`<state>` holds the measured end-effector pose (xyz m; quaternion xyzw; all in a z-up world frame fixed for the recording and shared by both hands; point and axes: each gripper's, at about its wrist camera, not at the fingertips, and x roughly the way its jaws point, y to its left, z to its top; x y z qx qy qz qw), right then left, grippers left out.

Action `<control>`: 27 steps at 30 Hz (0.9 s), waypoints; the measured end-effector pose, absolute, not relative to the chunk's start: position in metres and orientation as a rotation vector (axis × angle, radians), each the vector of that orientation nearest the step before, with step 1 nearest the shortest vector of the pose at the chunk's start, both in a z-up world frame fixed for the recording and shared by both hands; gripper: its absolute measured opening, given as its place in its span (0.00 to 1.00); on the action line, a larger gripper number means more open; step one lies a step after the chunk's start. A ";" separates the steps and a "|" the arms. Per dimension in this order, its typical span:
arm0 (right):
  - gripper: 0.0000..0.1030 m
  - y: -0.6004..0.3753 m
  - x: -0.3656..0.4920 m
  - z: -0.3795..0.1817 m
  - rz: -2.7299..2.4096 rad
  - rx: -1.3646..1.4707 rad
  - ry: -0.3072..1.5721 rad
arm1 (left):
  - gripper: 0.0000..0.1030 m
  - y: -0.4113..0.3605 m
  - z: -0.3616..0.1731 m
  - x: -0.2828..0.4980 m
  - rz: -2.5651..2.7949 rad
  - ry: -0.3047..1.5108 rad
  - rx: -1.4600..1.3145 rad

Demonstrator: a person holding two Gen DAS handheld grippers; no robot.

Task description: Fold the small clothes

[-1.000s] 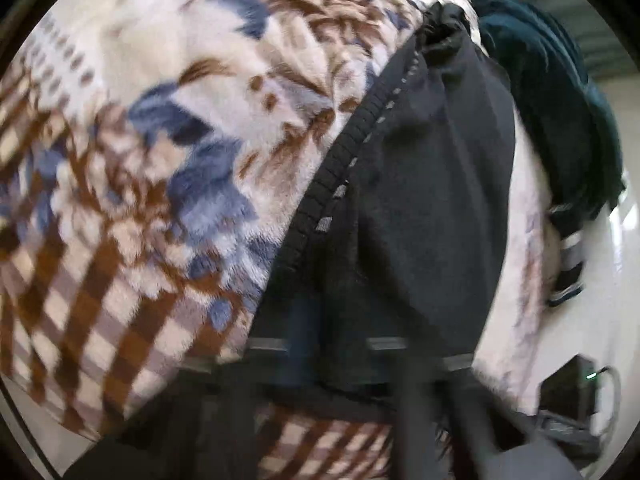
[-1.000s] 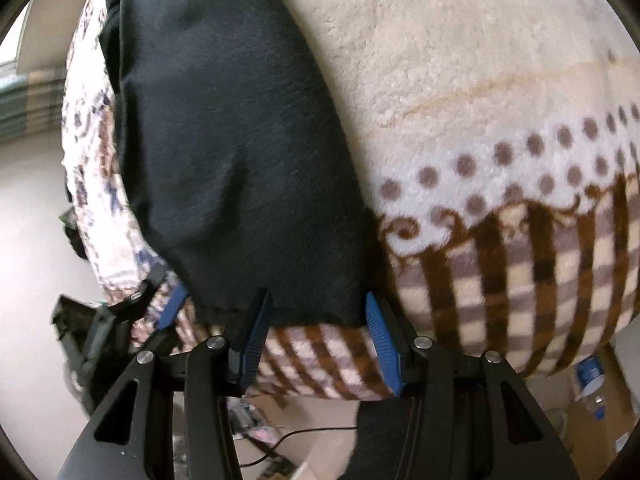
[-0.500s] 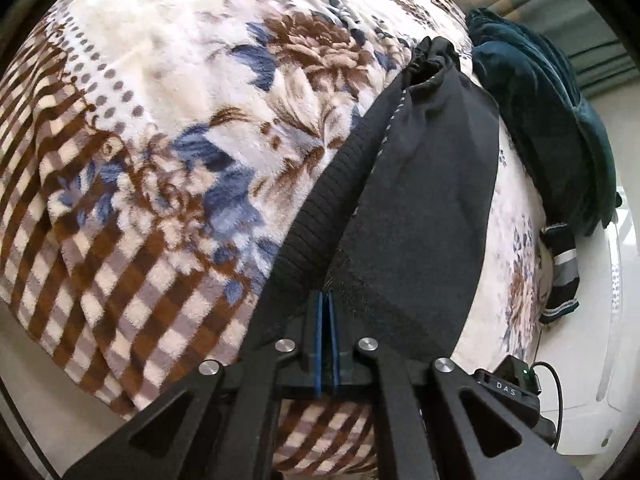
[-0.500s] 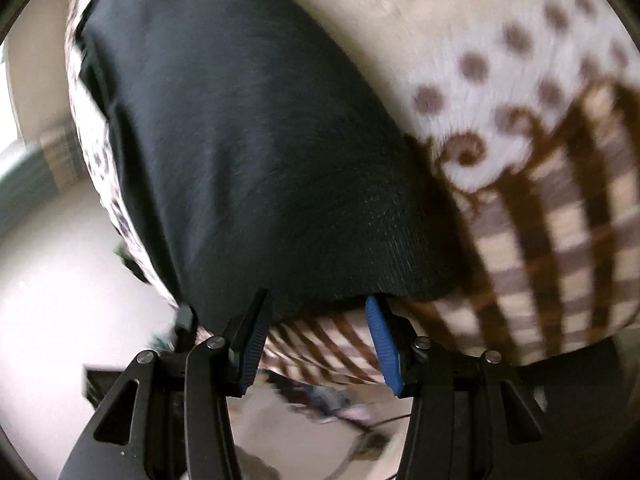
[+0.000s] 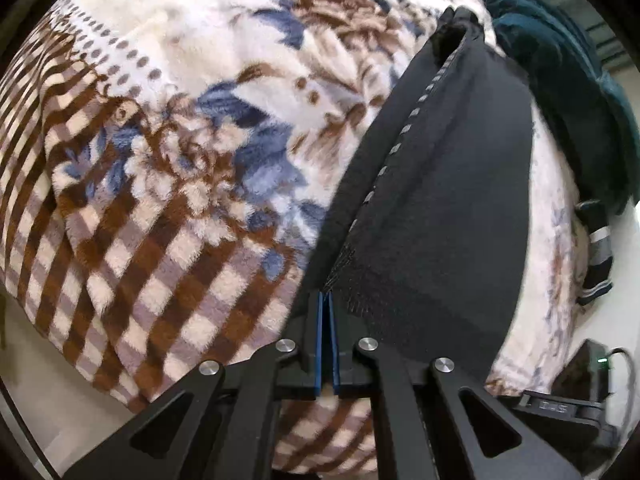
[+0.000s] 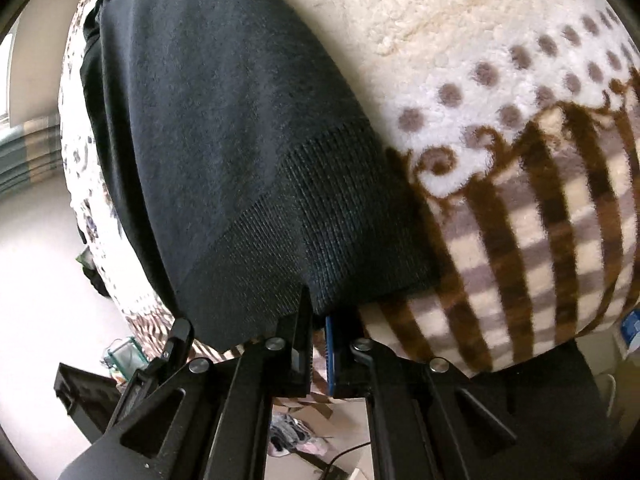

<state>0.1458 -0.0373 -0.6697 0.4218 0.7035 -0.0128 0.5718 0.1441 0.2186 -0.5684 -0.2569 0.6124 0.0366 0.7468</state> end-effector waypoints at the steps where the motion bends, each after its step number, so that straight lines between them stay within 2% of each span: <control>1: 0.04 -0.034 0.147 -0.668 -0.028 0.965 1.658 | 0.02 0.219 -0.575 0.146 0.081 1.353 -0.554; 7: 0.05 -0.001 0.173 -0.685 -0.010 0.877 1.721 | 0.06 0.225 -0.593 0.160 0.064 1.443 -0.557; 9: 0.13 0.000 0.179 -0.686 0.017 0.897 1.756 | 0.10 0.225 -0.581 0.164 0.061 1.472 -0.529; 10: 0.16 0.002 0.182 -0.683 0.040 0.905 1.774 | 0.15 0.224 -0.568 0.166 0.066 1.483 -0.493; 11: 0.30 0.003 0.183 -0.677 0.053 0.891 1.790 | 0.23 0.223 -0.557 0.168 0.081 1.483 -0.461; 12: 0.49 -0.002 0.181 -0.671 0.063 0.878 1.792 | 0.27 0.220 -0.541 0.171 0.091 1.472 -0.419; 13: 0.55 -0.004 0.182 -0.661 0.081 0.873 1.781 | 0.35 0.218 -0.518 0.177 0.073 1.435 -0.396; 14: 0.62 -0.006 0.184 -0.647 0.103 0.871 1.760 | 0.52 0.215 -0.503 0.182 0.061 1.407 -0.388; 15: 0.67 -0.008 0.186 -0.636 0.113 0.862 1.739 | 0.62 0.212 -0.487 0.190 0.052 1.381 -0.373; 16: 0.69 -0.010 0.189 -0.624 0.117 0.841 1.720 | 0.78 0.207 -0.467 0.206 0.027 1.333 -0.357; 19: 0.72 -0.019 0.204 -0.591 0.097 0.828 1.636 | 0.80 0.195 -0.434 0.265 -0.049 1.224 -0.334; 21: 0.80 -0.030 0.223 -0.579 0.060 0.830 1.590 | 0.80 0.192 -0.430 0.317 -0.075 1.193 -0.325; 27: 0.81 -0.055 0.319 -0.580 -0.033 0.830 1.470 | 0.80 0.184 -0.458 0.491 -0.144 1.145 -0.334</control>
